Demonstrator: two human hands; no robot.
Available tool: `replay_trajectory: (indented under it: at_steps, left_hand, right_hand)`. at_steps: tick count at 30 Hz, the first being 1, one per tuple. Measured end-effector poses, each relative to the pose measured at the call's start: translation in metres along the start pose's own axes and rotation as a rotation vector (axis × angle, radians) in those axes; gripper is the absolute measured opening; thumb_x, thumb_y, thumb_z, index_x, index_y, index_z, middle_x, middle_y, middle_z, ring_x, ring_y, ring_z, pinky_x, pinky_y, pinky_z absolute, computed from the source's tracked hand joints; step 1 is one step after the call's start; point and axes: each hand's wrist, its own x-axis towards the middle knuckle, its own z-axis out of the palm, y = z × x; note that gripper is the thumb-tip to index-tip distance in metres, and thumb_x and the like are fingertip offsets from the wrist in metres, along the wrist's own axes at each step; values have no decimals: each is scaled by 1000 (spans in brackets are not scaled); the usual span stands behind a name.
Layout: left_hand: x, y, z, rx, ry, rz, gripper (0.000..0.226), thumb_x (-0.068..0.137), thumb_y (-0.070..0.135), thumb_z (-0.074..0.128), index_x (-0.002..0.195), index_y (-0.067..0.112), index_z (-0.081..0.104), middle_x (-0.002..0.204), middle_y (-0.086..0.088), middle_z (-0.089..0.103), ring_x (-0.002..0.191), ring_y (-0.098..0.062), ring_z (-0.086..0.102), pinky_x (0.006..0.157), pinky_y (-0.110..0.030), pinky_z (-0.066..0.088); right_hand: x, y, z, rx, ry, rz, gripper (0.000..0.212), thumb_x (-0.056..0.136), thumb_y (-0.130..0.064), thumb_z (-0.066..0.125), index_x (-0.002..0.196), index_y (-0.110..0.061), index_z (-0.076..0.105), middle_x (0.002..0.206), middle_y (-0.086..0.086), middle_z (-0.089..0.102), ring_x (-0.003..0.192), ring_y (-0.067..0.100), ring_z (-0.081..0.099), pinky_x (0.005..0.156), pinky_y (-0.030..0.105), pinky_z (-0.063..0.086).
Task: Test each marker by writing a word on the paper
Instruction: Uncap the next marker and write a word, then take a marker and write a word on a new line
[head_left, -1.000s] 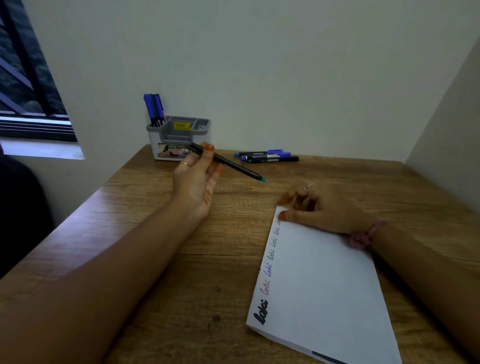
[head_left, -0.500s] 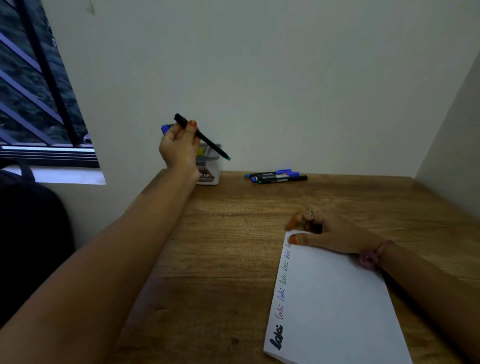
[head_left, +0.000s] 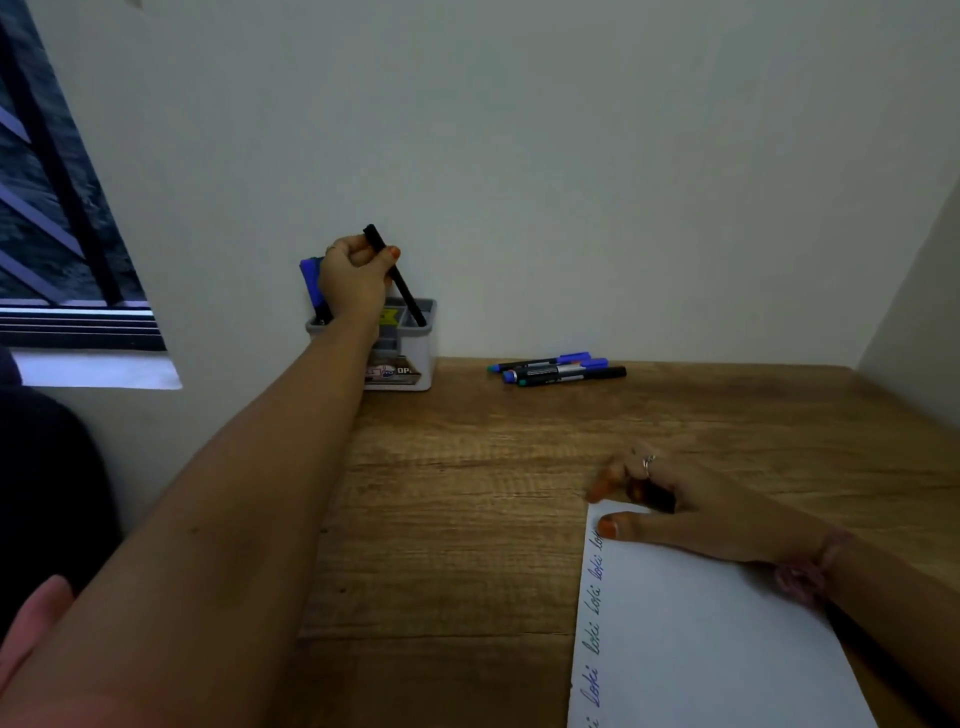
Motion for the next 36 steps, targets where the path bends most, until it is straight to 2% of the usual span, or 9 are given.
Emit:
replay_trajectory:
  at_steps: [4, 8, 13, 17, 20, 24, 28, 32, 36]
  left_hand:
    - [4, -9, 4, 156, -83, -2, 38, 75, 5, 75, 108, -4, 58, 101, -18, 67, 89, -22, 67, 71, -33, 59]
    - [4, -15, 4, 281, -118, -13, 44, 72, 6, 77, 111, -7, 61, 103, -22, 68, 88, -25, 68, 80, -37, 57]
    - [0, -16, 3, 343, -78, 48, 41, 81, 7, 70, 117, -6, 57, 107, -19, 67, 89, -20, 65, 66, -12, 52]
    - [-10, -9, 3, 308, 28, 66, 35, 86, 19, 65, 115, 3, 56, 111, -12, 63, 99, -20, 61, 87, -27, 51]
    - [-30, -5, 7, 308, 56, 174, 26, 90, 20, 57, 112, 6, 54, 111, -13, 58, 89, -14, 56, 78, -24, 51]
    - [-69, -9, 21, 349, -137, 274, 16, 89, 20, 58, 101, 10, 58, 99, -11, 60, 77, -11, 54, 70, -25, 50]
    - [-111, -7, 37, 501, -315, 403, 11, 89, 15, 58, 97, 9, 62, 94, -4, 54, 65, -2, 49, 62, -10, 42]
    - [-136, -8, 51, 610, -460, 458, 14, 90, 14, 55, 101, 8, 62, 100, -7, 55, 74, -8, 52, 72, -21, 47]
    - [-150, -22, 60, 766, -575, 411, 23, 91, 17, 54, 111, 8, 62, 109, -9, 57, 96, -16, 55, 79, -18, 39]
  right_hand:
    - [1, 2, 1, 22, 2, 2, 27, 78, -45, 64, 103, -35, 64, 98, -12, 57, 85, 3, 53, 72, 11, 43]
    - [2, 2, 1, 33, -6, 12, 27, 77, -46, 63, 102, -36, 63, 95, -21, 54, 85, 2, 53, 70, 11, 43]
    - [2, 1, 0, 15, -12, 11, 25, 76, -48, 62, 100, -39, 62, 100, -23, 53, 85, 2, 53, 70, 12, 43]
    - [2, 2, 1, 33, -8, 19, 26, 76, -47, 63, 101, -39, 62, 97, -15, 58, 85, 3, 53, 72, 15, 45]
    - [1, 1, 0, 37, -19, 29, 29, 76, -47, 62, 103, -37, 62, 102, -10, 59, 86, 3, 53, 74, 15, 45]
    - [-2, 0, 0, 37, -15, 26, 28, 79, -44, 64, 105, -35, 62, 104, -6, 60, 84, 2, 53, 73, 13, 45]
    - [-3, 0, -1, 29, -23, 42, 26, 79, -47, 63, 103, -40, 60, 106, -2, 59, 86, 7, 54, 74, 15, 45]
    - [-1, 3, 0, 9, -26, 35, 24, 77, -52, 61, 100, -44, 58, 104, -2, 59, 87, 11, 54, 72, 15, 44]
    - [-1, 5, 0, 26, -8, 26, 21, 81, -47, 64, 100, -43, 60, 102, -8, 59, 86, 10, 54, 70, 13, 43]
